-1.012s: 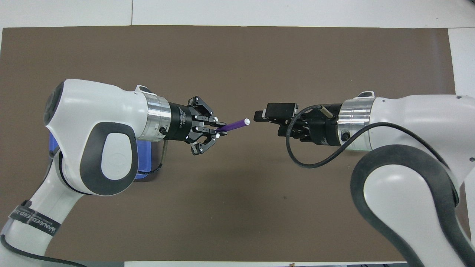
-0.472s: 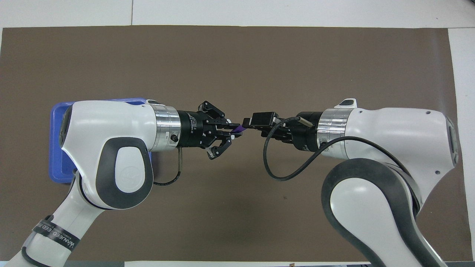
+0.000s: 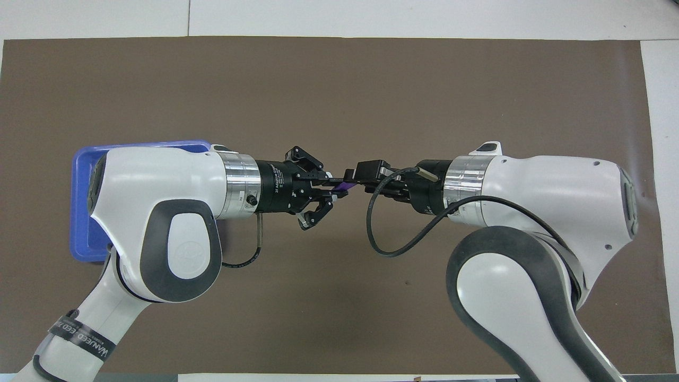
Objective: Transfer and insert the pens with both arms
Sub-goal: 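Grasp the purple pen with the right gripper, open the left gripper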
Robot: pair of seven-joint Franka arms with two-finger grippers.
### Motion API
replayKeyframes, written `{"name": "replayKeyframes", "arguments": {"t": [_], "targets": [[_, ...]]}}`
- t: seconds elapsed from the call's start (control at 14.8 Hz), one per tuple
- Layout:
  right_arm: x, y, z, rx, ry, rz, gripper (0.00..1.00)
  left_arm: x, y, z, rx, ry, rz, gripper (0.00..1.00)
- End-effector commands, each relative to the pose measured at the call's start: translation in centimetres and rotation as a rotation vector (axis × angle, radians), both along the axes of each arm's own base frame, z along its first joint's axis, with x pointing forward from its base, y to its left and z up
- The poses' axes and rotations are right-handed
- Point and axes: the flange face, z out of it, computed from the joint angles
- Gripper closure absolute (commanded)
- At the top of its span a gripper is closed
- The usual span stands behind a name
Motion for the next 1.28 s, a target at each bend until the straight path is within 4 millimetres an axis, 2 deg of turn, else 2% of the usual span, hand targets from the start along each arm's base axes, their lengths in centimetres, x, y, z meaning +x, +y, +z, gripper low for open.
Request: {"name": "replayKeyframes", "arguments": {"t": [0.0, 0.07, 0.2, 0.27, 0.34, 0.74, 0.81, 0.88, 1.01, 1.08, 1.21], "targets": [[0.2, -0.4, 0.0, -0.001, -0.020, -0.001, 0.58, -1.0, 0.3, 0.3, -0.005, -0.019, 0.003, 1.00], [0.2, -0.4, 0.0, -0.001, -0.019, -0.002, 0.64, -1.0, 0.3, 0.3, -0.005, -0.023, -0.002, 1.00], [0.2, -0.4, 0.0, 0.001, -0.018, -0.003, 0.70, -1.3, 0.0, 0.3, -0.005, -0.031, -0.014, 1.00], [0.2, -0.4, 0.0, 0.001, -0.017, -0.005, 0.87, -1.3, -0.1, 0.3, -0.005, -0.038, -0.023, 1.00], [0.2, -0.4, 0.0, 0.002, -0.014, -0.007, 1.00, -1.4, -0.1, 0.4, -0.006, -0.040, -0.026, 1.00], [-0.1, -0.4, -0.3, -0.001, -0.004, 0.014, 1.00, -1.3, 0.0, 0.5, -0.007, -0.046, -0.021, 1.00], [-0.1, -0.6, -0.3, -0.002, 0.002, 0.018, 1.00, -1.1, 0.1, 0.6, -0.006, -0.051, -0.017, 0.79], [0.0, -1.1, -0.3, -0.001, 0.008, 0.019, 1.00, -1.1, 0.2, 0.7, -0.007, -0.053, -0.013, 0.01], [0.0, -2.2, -0.4, -0.035, 0.012, 0.060, 1.00, -0.9, 0.7, 1.4, -0.004, -0.060, -0.015, 0.00], [0.0, -3.5, -0.3, -0.109, 0.006, 0.116, 1.00, -0.6, 1.3, 1.6, -0.003, -0.059, -0.010, 0.00], [-0.2, -7.2, -0.3, -0.321, -0.034, 0.286, 1.00, 0.4, 3.4, 1.4, 0.066, -0.100, -0.078, 0.00]]}}
